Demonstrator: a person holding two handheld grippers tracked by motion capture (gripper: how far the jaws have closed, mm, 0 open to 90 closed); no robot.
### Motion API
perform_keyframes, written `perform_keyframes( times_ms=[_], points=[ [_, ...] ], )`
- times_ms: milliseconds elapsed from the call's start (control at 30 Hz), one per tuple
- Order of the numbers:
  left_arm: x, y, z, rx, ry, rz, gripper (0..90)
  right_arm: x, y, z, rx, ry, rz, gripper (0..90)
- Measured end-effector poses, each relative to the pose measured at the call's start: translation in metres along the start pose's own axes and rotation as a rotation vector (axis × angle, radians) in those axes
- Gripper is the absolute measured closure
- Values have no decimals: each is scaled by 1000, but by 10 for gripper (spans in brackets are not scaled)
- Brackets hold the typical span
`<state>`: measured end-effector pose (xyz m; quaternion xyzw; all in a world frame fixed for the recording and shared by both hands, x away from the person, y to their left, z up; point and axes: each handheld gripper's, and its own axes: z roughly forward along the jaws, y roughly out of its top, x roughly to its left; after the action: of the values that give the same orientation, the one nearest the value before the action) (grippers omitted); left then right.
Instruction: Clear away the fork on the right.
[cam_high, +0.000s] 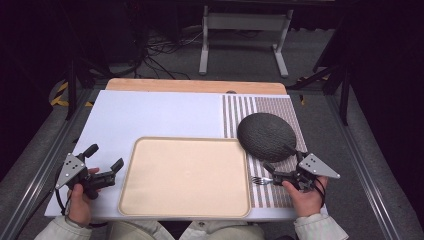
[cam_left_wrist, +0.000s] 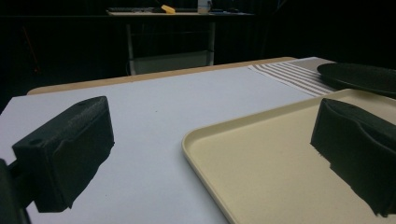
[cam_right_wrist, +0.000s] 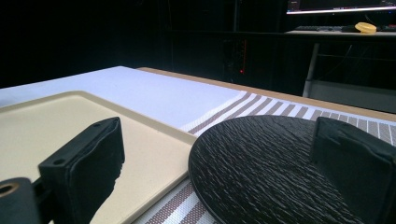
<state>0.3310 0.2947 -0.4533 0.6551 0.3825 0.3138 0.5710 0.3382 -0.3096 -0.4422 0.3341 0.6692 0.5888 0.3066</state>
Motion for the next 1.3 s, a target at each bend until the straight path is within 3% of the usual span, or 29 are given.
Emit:
perform_keyframes(
  times_ms=[933, 1167, 1300],
  points=[
    [0, 1, -1, 12, 1, 12, 0, -1, 1, -1, 2, 10, 3, 39],
    [-2, 1, 1, 15, -1, 25, 0, -6, 14, -3, 2, 33, 20, 39],
    [-2, 1, 1, 18, -2, 25, 0, -8, 25, -3, 27, 53, 0, 39]
  ],
)
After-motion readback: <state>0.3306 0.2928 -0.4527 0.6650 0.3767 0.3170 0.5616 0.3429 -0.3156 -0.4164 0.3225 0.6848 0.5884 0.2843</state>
